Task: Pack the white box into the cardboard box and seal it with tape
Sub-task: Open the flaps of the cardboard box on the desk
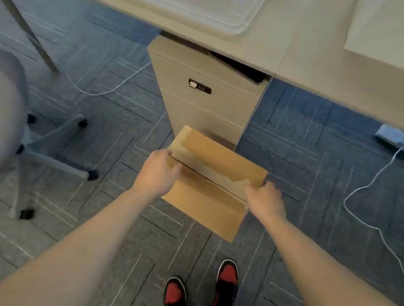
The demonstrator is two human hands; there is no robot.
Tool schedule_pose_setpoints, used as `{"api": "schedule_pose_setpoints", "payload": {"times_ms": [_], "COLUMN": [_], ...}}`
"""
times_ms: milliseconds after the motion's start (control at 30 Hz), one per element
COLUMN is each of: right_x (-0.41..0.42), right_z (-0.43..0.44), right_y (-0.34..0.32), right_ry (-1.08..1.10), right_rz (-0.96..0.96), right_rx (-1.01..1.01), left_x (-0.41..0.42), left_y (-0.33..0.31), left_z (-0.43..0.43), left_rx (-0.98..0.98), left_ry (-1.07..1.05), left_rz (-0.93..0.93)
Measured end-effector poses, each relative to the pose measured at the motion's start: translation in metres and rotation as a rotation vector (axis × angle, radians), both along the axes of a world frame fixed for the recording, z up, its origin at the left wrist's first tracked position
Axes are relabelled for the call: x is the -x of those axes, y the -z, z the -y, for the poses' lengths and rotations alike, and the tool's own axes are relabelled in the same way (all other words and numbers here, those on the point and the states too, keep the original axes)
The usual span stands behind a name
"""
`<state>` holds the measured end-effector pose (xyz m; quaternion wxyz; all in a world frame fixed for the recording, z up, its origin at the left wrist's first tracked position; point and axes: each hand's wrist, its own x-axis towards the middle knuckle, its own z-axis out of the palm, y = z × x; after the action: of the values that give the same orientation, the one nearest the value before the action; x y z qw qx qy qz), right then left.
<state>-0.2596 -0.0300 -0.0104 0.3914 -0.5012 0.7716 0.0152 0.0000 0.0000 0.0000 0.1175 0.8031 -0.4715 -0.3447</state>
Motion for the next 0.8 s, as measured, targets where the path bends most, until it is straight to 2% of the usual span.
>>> {"api": "schedule_pose_setpoints", "payload": {"times_ms": [133, 333, 433, 633, 800], "right_x": [-0.010, -0.023, -0.031, -0.027, -0.013], "right_z": [-0.008, -0.014, -0.015, -0.016, -0.023], "right_y": [0.046, 0.075, 0.079, 0.050, -0.043], "right_ry": [0.145, 0.142, 0.209, 0.320, 0.282], "right_rz": [-0.002, 0.007, 0.020, 0.089, 0.098], "right_rx": [-0.169, -0.134, -0.098, -0.036, 0.029], "left_x": [-0.003, -0.008, -0.008, -0.010, -0.002], "left_y": [0.051, 0.084, 0.090, 0.062, -0.029], "left_z": [0.005, 0.021, 0.029, 0.026, 0.009], "left_rx": [-0.053, -0.115, -0.098, -0.061, -0.006], "left_ry": [0.032, -0.020, -0.089, -0.111, -0.092], "left_rz": [0.032, 0.041, -0.004, -0.068, -0.098]}}
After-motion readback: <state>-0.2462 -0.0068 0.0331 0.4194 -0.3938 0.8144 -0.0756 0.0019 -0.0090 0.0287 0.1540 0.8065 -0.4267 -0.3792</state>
